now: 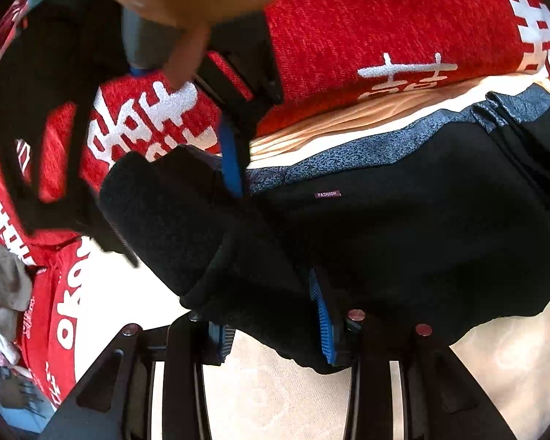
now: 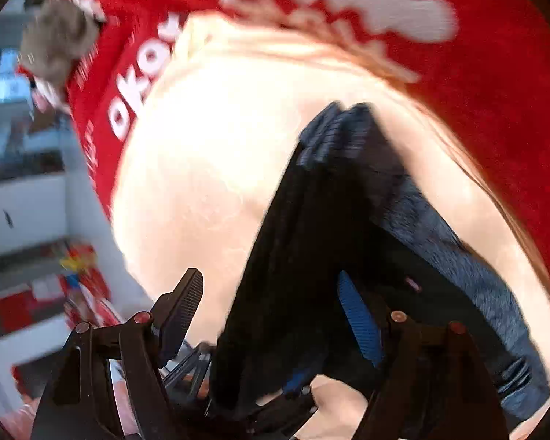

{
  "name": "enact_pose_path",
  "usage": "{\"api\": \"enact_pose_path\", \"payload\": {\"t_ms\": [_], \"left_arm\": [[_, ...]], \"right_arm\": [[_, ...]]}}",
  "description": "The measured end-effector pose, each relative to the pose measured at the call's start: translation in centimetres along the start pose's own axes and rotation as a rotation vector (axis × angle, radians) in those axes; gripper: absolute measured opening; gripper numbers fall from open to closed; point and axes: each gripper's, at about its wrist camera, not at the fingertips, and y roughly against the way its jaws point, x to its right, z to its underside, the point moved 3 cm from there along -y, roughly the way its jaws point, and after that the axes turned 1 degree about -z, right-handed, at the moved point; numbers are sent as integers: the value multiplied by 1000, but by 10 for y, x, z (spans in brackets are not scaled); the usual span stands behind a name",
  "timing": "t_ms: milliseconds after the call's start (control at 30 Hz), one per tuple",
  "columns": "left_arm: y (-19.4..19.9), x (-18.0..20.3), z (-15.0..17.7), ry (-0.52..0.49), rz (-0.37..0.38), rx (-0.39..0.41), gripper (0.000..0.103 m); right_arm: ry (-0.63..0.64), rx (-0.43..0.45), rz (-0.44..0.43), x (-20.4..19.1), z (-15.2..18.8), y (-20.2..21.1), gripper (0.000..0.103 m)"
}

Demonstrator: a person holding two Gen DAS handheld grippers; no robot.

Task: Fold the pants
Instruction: 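Grasp the trousers' edge with the right gripper and lift it, then fold the lifted half over onto the rest with the right gripper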

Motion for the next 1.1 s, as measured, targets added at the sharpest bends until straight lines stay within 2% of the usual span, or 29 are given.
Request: {"api": "enact_pose_path", "payload": {"t_ms": [33,67,100,133,333,500,600,833,1000,1100], "left_arm": [[0,-1,1,5,5,-10,38],[0,-2,0,15,20,-23,38],[4,-2,-2,16,25,-9,38],[9,-1,-6,7,28,5,38],[51,10,-39,10,87,70,38],[90,40,-69,-21,134,118,38],[113,72,-89,-45,185,134,38],[146,181,-125,-196,265,169,38],[142,259,-130,-309,284,149,38],[128,289,-132,-356,290,126,38]], "right_arm": [[7,-18,32,-1,0,-6,78],[11,-21,50,0,1,-9,57],[14,-10,58,2,2,-8,27],[6,12,36,6,6,-5,23],[-59,190,-130,33,52,45,20],[-96,358,-237,63,110,100,20],[-145,449,-291,102,153,138,20],[-291,613,-347,193,268,178,20],[-394,661,-373,266,338,172,20],[-460,679,-406,304,365,157,20]]}}
